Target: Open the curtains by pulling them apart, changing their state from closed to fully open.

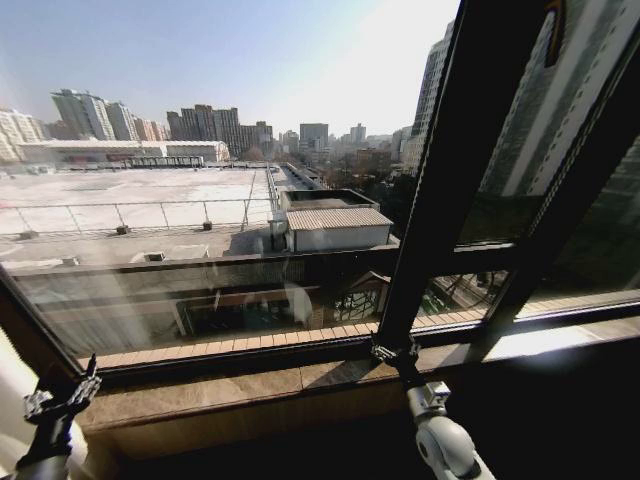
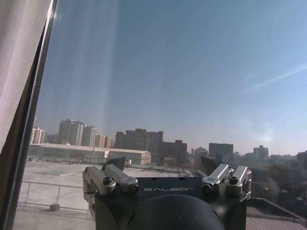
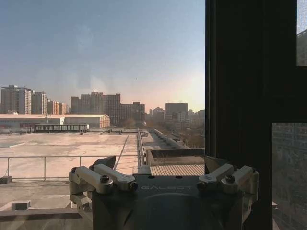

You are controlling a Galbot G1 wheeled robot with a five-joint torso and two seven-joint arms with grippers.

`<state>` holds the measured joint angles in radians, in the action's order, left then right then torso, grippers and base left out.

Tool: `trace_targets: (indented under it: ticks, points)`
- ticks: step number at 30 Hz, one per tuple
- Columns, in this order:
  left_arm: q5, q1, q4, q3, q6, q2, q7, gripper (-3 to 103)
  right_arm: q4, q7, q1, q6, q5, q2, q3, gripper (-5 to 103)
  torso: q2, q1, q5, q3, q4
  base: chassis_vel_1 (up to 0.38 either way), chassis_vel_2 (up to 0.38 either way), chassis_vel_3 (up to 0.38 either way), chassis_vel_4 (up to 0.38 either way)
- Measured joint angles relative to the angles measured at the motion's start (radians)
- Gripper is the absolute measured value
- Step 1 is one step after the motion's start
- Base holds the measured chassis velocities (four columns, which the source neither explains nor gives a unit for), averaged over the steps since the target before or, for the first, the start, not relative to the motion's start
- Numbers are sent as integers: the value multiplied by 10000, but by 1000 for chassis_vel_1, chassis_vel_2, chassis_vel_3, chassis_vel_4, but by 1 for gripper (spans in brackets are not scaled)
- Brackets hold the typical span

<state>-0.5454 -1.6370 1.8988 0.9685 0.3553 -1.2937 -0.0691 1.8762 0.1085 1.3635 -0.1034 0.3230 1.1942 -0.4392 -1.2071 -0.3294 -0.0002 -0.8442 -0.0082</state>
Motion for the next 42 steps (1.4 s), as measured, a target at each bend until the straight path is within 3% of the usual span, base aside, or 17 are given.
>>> trace_targets:
  ticks: [3,10,15,19,23,29,35,42]
  points:
    - [-10,278,316,-712,-396,-147,227,98,0,0,0,0,0,0,1,100,0,0,0,0,-1,0,0,0,0]
    - [436,514,190,-1240,-505,-152,341,100,0,0,0,0,0,0,1,100,0,0,2,0,-1,0,0,0,0]
    - [770,642,-484,-1409,130,-11,-523,100,0,0,0,0,0,0,1,100,0,0,-2,0,0,0,0,0,0]
    - [869,750,-705,-1383,252,36,-741,100,0,0,0,0,0,0,0,100,0,0,-1,0,0,0,0,0,0]
    - [1357,1071,-1331,-902,486,79,-1595,100,0,0,0,0,0,0,1,100,0,0,-2,-1,1,0,0,0,0]
    - [1156,1304,-1713,-790,317,102,-1419,100,0,0,0,0,0,0,1,100,0,0,-1,0,1,0,0,0,0]
    - [822,1465,-1615,-954,-52,131,-784,100,0,0,0,0,0,0,0,100,0,0,0,0,0,0,0,0,0]
    - [805,1468,-1577,-970,-94,134,-723,100,0,0,0,-1,0,0,1,100,1,0,0,-1,1,0,0,0,0]
